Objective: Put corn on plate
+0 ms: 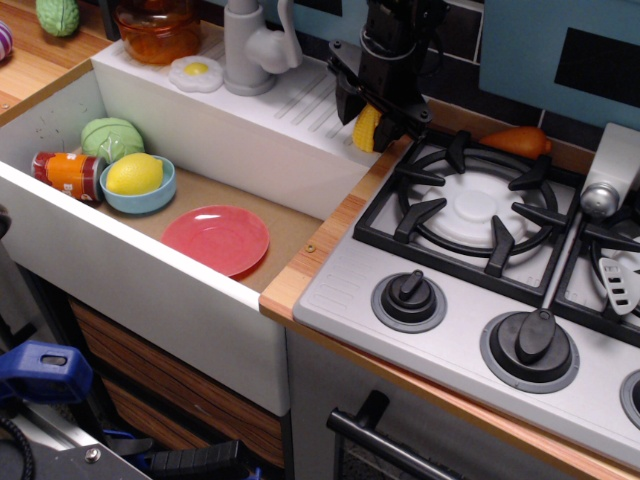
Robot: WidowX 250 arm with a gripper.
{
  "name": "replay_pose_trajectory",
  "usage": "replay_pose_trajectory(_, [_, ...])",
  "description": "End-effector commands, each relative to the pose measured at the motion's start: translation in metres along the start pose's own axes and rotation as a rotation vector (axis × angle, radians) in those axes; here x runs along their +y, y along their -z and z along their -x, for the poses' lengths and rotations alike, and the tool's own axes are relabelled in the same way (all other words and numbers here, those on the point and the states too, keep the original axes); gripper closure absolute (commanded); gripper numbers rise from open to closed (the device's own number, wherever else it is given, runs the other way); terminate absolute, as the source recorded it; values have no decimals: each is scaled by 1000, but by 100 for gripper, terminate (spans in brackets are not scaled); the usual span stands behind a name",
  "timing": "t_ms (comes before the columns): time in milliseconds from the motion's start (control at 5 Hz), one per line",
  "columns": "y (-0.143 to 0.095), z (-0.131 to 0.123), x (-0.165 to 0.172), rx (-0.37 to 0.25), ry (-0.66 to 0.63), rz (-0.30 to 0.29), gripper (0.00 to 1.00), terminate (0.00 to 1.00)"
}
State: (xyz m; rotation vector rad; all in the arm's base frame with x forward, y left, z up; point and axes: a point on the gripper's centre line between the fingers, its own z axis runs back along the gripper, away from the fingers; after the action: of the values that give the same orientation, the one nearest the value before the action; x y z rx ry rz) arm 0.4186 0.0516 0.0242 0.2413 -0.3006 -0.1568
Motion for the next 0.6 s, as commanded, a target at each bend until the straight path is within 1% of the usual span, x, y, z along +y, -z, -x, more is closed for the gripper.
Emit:
replay_pose_trajectory(0, [-13, -13, 5, -50, -42, -4, 100, 0])
replay_pose_trajectory(200, [-31, -2, 12, -22, -70, -39, 100, 0])
replay_pose_trajectory(400, [-57, 18, 32, 20, -80, -119, 100, 0])
